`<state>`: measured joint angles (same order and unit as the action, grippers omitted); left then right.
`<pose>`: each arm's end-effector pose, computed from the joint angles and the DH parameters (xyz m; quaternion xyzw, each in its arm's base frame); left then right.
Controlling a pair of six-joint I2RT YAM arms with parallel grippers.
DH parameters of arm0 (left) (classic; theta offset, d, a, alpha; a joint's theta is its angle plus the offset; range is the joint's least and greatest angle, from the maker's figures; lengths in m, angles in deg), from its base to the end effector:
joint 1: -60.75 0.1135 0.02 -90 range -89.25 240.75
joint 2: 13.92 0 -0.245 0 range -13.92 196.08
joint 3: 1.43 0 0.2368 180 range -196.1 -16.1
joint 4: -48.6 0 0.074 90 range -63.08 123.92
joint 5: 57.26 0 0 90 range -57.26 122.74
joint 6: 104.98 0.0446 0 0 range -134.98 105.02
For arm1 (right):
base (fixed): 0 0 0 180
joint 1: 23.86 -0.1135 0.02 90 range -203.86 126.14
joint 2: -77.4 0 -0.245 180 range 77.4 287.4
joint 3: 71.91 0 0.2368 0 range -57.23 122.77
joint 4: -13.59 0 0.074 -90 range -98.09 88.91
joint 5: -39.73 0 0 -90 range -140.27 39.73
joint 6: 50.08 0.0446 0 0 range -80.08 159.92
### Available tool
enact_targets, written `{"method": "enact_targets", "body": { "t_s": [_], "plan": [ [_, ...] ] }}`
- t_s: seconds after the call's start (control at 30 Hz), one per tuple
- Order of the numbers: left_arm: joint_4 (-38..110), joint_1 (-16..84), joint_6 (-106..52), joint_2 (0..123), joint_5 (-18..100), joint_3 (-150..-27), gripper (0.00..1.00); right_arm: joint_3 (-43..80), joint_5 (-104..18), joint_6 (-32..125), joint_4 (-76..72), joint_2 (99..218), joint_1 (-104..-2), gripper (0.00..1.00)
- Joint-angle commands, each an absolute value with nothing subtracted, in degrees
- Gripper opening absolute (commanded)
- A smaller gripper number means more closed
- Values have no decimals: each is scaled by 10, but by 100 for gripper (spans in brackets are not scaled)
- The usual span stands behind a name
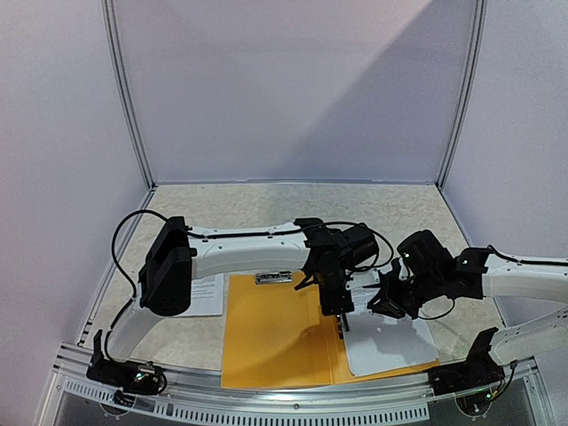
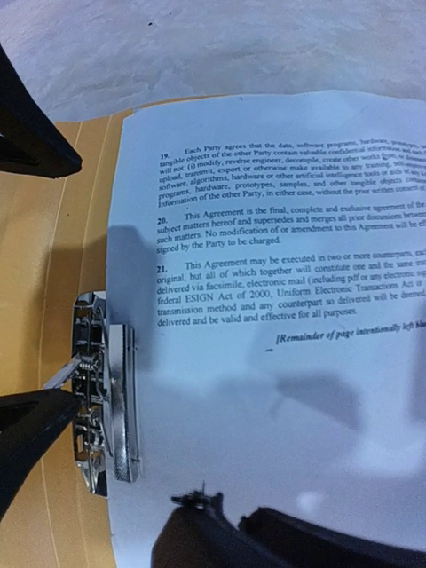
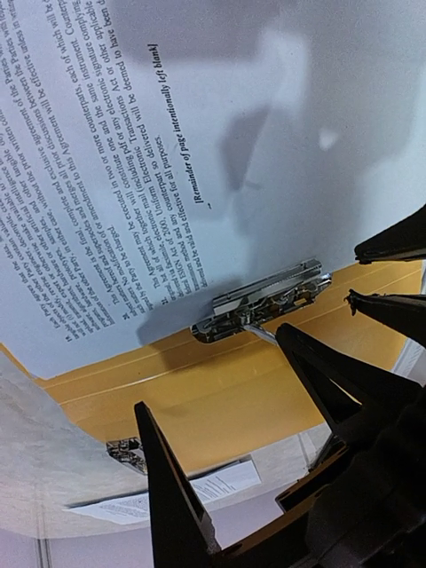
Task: Put the files into the folder
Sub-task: Clamp the file in the folder with some files.
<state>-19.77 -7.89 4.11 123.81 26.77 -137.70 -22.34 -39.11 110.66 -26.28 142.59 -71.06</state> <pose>0.1787 -0.4442 0.1612 0.6748 0.7152 -0.0267 0.1803 0.1377 0.1614 0.1751 0.1656 0.9364 0.3008 0.0726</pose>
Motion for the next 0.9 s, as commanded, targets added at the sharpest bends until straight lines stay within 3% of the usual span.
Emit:
{"method": "enact_targets", "body": {
  "t_s": [0.0, 0.3, 0.67, 0.87],
  "plan": [
    [-215, -98, 15, 1249, 315, -1369, 84, -225, -391, 1094, -263, 1419, -711, 14],
    [-217, -109, 13, 1249, 290, -1369, 85, -219, -388, 1064, -263, 1415, -711, 16],
    [-238, -34, 55, 1213, 232, -1428, 88, -107, -350, 761, -331, 1426, -723, 36],
    [-257, 15, 61, 1170, 241, -1374, 89, -77, -375, 674, -354, 1459, -735, 37]
  ]
}}
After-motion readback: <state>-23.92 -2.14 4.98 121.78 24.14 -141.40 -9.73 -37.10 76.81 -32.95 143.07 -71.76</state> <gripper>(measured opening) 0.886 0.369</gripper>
